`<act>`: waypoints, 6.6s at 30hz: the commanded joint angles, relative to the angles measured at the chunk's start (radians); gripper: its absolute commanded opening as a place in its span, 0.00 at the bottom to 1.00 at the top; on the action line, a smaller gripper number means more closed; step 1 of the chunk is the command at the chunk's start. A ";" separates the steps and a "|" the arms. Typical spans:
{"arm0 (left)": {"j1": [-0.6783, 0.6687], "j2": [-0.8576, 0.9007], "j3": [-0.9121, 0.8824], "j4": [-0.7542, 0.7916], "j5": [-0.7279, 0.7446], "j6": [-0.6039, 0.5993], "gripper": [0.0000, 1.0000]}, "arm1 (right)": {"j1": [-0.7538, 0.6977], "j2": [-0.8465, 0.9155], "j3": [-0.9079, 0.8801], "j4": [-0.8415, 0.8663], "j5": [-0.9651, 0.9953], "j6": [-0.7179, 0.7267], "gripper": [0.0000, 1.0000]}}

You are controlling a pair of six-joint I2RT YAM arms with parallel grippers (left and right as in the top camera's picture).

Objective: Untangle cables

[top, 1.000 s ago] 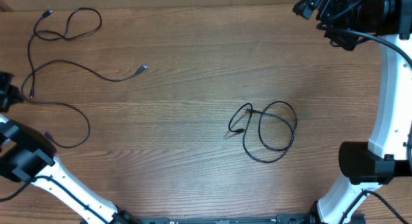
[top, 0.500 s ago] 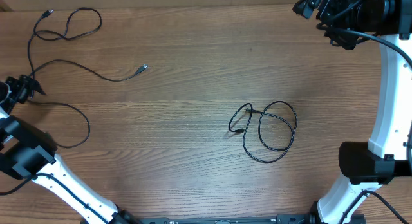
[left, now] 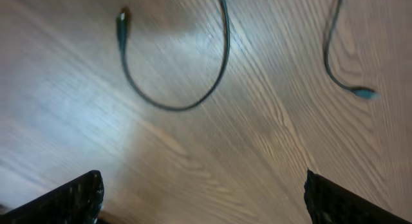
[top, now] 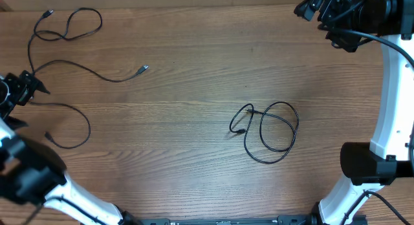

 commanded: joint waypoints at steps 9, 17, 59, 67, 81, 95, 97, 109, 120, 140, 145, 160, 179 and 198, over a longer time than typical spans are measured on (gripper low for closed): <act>-0.028 -0.109 -0.452 0.253 -0.059 0.005 0.99 | -0.001 -0.008 0.011 -0.016 -0.004 -0.008 1.00; -0.153 -0.108 -0.659 0.550 -0.134 0.084 0.95 | -0.001 -0.008 0.011 -0.017 -0.005 -0.008 1.00; -0.301 -0.108 -0.872 0.833 0.130 0.078 0.04 | -0.001 -0.008 0.011 -0.035 -0.005 -0.031 1.00; -0.301 -0.108 -0.632 0.763 0.588 -0.189 0.04 | -0.001 -0.008 0.011 -0.035 -0.004 -0.031 1.00; -0.336 -0.108 -0.565 0.859 0.228 -0.444 0.04 | -0.001 -0.008 0.011 -0.034 -0.004 -0.031 1.00; -0.420 -0.107 -0.590 0.780 0.027 -0.138 0.88 | -0.001 -0.008 0.011 -0.027 -0.005 -0.030 1.00; -0.420 -0.107 -0.590 0.724 -0.008 -0.121 0.87 | -0.001 -0.008 0.011 -0.027 -0.005 -0.030 1.00; -0.415 -0.107 -0.741 0.650 -0.411 -0.257 0.87 | -0.001 -0.008 0.011 -0.032 -0.005 -0.030 1.00; -0.413 -0.107 -0.841 0.882 -0.279 -0.417 0.82 | -0.001 -0.008 0.011 -0.027 -0.005 -0.027 1.00; -0.414 -0.077 -0.872 0.964 -0.220 -0.587 0.50 | -0.001 -0.008 0.011 -0.024 -0.004 -0.027 1.00; -0.414 -0.065 -0.872 0.970 -0.249 -0.586 0.22 | -0.001 -0.008 0.011 -0.024 -0.004 -0.027 1.00; -0.411 -0.057 -0.864 1.104 -0.227 -0.419 0.04 | -0.001 -0.008 0.011 -0.027 -0.005 -0.027 1.00; -0.393 -0.056 -0.667 1.011 -0.222 -0.233 0.52 | -0.001 -0.008 0.011 -0.034 -0.005 -0.027 1.00; -0.377 -0.042 -0.667 1.092 -0.393 -0.207 0.95 | -0.001 -0.007 0.011 -0.042 -0.004 -0.027 1.00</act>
